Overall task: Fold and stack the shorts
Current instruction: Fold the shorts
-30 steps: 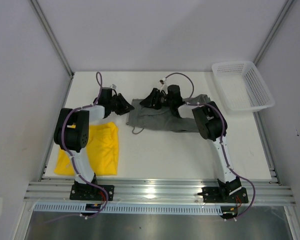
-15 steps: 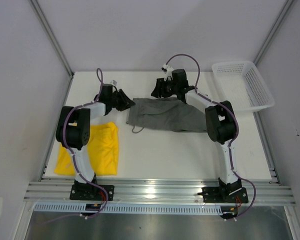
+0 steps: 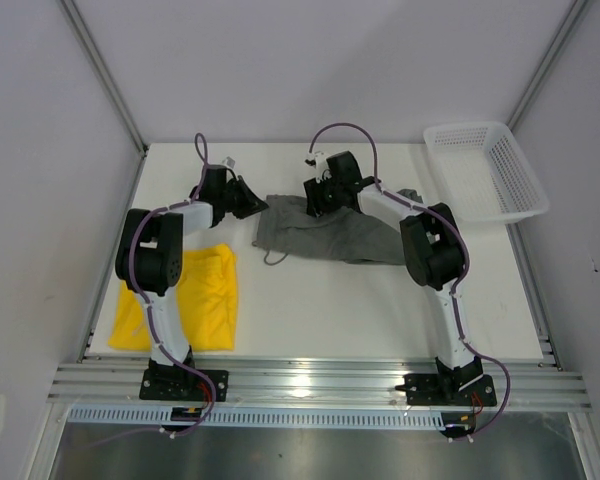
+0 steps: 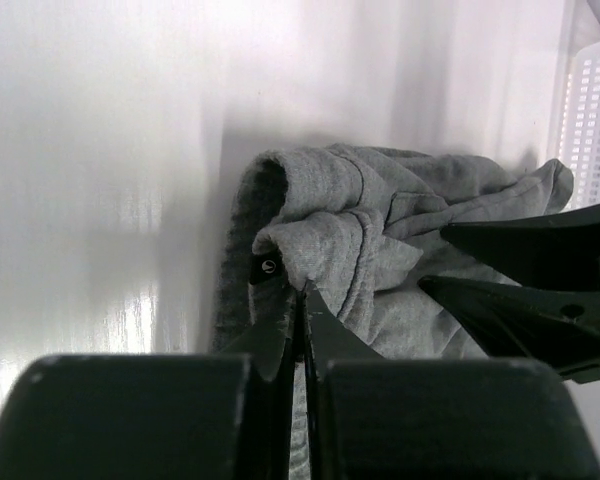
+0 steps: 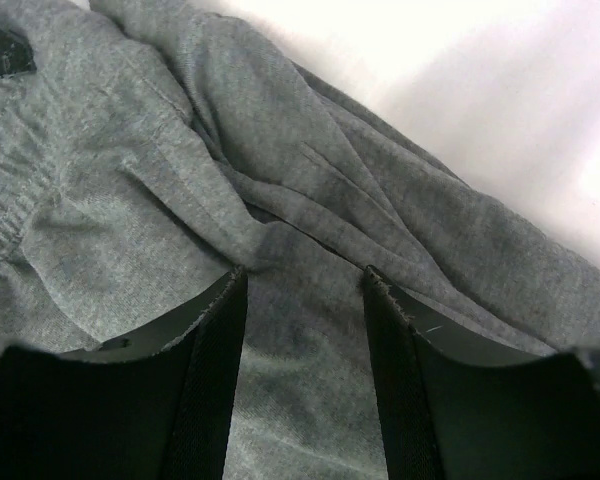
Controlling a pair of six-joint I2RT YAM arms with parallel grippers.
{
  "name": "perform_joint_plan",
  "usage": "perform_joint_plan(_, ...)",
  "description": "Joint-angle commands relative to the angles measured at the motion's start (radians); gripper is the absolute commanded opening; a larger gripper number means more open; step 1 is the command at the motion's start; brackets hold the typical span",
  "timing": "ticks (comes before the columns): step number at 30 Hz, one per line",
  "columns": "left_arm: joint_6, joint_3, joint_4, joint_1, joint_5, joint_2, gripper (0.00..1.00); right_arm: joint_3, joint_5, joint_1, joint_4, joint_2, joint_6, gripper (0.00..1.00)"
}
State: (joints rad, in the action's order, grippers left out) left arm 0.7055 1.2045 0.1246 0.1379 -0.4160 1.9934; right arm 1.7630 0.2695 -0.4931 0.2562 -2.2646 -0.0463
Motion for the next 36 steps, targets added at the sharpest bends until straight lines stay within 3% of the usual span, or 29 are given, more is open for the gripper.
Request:
perform_joint_plan(1,-0.024,0.0,0.024,-0.001,0.035,-0.033,0.0,0.015,-0.027,-0.016,-0.029,0.023,-0.032,0.52)
perform_joint_plan(24,-0.023,-0.033,0.041,0.003,0.039,-0.056,0.0,0.105,0.1,-0.038,-0.031,-0.044,0.013,0.59)
perform_joint_plan(31,-0.031,-0.031,0.037,0.008,0.049,-0.059,0.0,0.145,0.07,-0.062,0.012,-0.087,0.003,0.55)
perform_joint_plan(35,-0.032,-0.034,0.035,0.008,0.052,-0.062,0.0,0.128,0.054,-0.061,0.018,-0.078,0.003,0.48)
perform_joint_plan(36,-0.032,-0.034,0.035,0.008,0.052,-0.061,0.0,0.118,0.047,-0.061,0.012,-0.073,0.003,0.41)
